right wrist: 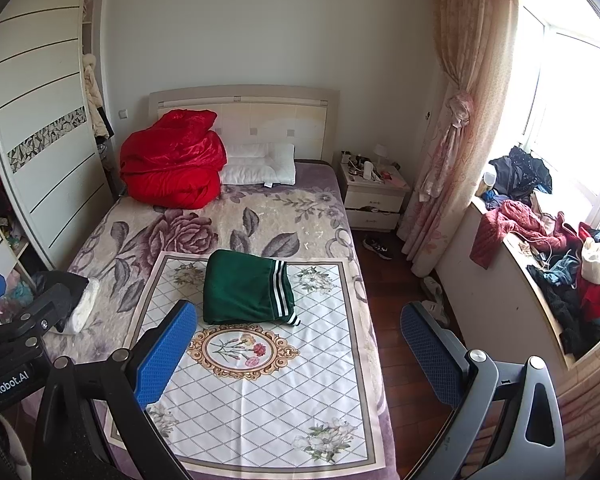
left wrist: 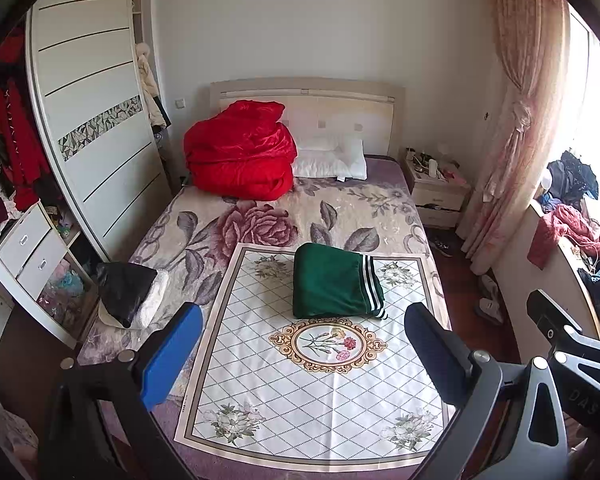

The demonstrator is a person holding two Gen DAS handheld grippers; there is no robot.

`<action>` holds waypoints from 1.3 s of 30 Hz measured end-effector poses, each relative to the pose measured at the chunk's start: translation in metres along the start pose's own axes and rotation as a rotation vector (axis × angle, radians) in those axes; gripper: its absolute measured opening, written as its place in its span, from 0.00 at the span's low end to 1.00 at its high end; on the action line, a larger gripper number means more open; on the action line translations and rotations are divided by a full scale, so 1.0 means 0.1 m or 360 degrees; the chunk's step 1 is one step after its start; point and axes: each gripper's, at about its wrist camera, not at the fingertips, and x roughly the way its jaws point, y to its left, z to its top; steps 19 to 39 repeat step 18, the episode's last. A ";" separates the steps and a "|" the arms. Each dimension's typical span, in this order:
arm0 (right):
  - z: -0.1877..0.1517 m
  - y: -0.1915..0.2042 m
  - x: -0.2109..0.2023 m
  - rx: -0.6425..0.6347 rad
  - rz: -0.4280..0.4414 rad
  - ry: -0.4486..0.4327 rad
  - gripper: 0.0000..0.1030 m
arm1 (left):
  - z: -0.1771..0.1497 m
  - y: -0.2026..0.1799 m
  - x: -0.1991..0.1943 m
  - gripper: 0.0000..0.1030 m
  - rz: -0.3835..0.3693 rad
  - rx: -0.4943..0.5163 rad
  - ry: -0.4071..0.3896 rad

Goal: Fold large clothes

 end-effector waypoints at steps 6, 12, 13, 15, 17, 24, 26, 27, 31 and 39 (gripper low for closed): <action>-0.03 0.03 -0.02 0.0005 -0.0005 -0.0001 1.00 | -0.01 0.00 0.00 1.00 0.0003 -0.0001 -0.0003; -0.03 0.01 -0.03 0.0009 -0.0006 -0.0003 1.00 | 0.00 -0.01 -0.01 1.00 0.0006 -0.0002 -0.0004; -0.04 0.02 -0.03 0.0008 -0.0008 -0.0003 1.00 | 0.00 -0.02 -0.01 1.00 0.0007 -0.0002 -0.0004; -0.05 0.04 -0.04 0.0012 -0.0004 0.0000 1.00 | 0.01 -0.02 -0.02 1.00 0.0006 -0.0008 -0.0006; -0.05 0.06 -0.04 0.0010 -0.0006 -0.0001 1.00 | 0.01 -0.04 -0.04 1.00 0.0006 -0.0005 -0.0010; -0.04 0.05 -0.04 0.0012 -0.0004 0.0000 1.00 | 0.01 -0.05 -0.04 1.00 0.0006 -0.0003 -0.0010; -0.04 0.05 -0.04 0.0012 -0.0004 0.0000 1.00 | 0.01 -0.05 -0.04 1.00 0.0006 -0.0003 -0.0010; -0.04 0.05 -0.04 0.0012 -0.0004 0.0000 1.00 | 0.01 -0.05 -0.04 1.00 0.0006 -0.0003 -0.0010; -0.04 0.05 -0.04 0.0012 -0.0004 0.0000 1.00 | 0.01 -0.05 -0.04 1.00 0.0006 -0.0003 -0.0010; -0.04 0.05 -0.04 0.0012 -0.0004 0.0000 1.00 | 0.01 -0.05 -0.04 1.00 0.0006 -0.0003 -0.0010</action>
